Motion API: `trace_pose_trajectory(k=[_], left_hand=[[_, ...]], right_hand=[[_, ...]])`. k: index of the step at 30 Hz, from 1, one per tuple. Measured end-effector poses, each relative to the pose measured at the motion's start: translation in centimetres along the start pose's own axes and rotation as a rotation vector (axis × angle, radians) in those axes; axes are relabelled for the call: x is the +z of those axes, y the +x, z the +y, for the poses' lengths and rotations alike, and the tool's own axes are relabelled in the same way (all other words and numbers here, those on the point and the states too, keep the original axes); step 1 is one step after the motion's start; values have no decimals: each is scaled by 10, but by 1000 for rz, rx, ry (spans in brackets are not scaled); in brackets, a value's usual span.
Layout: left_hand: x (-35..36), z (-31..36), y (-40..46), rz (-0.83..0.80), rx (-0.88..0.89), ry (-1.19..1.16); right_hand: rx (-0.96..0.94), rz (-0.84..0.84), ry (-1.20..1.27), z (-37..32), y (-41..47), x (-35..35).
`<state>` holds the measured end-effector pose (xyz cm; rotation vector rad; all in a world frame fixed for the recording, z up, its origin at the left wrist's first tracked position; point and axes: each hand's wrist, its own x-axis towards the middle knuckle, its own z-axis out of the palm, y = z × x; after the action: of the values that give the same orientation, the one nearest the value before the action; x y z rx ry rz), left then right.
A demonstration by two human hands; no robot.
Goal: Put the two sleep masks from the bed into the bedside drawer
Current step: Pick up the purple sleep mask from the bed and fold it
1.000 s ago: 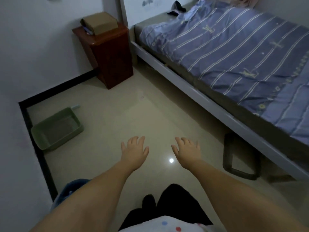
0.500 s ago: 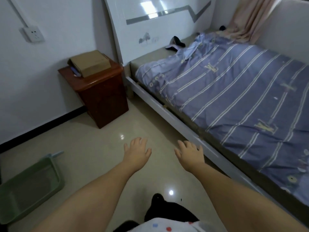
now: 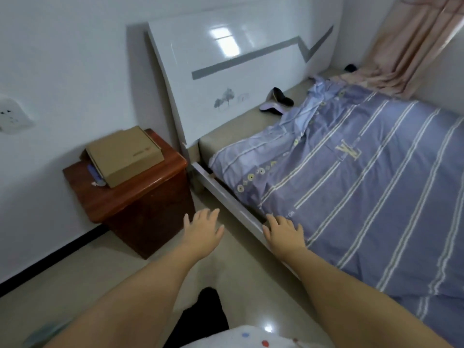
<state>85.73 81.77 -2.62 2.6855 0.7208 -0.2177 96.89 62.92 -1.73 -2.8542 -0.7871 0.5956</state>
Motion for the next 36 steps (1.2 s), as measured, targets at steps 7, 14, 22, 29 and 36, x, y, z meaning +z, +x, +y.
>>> trace_pose_trajectory(k=[7, 14, 22, 29, 36], left_hand=[[-63, 1, 173, -73, 145, 70], [-71, 23, 332, -181, 213, 81], [-81, 33, 510, -274, 140, 66], [-35, 51, 677, -402, 231, 33], [53, 49, 803, -328, 416, 162]], right_hand=[[105, -6, 75, -27, 134, -58], [193, -82, 71, 4, 287, -96], [173, -148, 71, 18, 470, -143], [248, -102, 106, 50, 639, -148], [346, -28, 71, 81, 793, -114]])
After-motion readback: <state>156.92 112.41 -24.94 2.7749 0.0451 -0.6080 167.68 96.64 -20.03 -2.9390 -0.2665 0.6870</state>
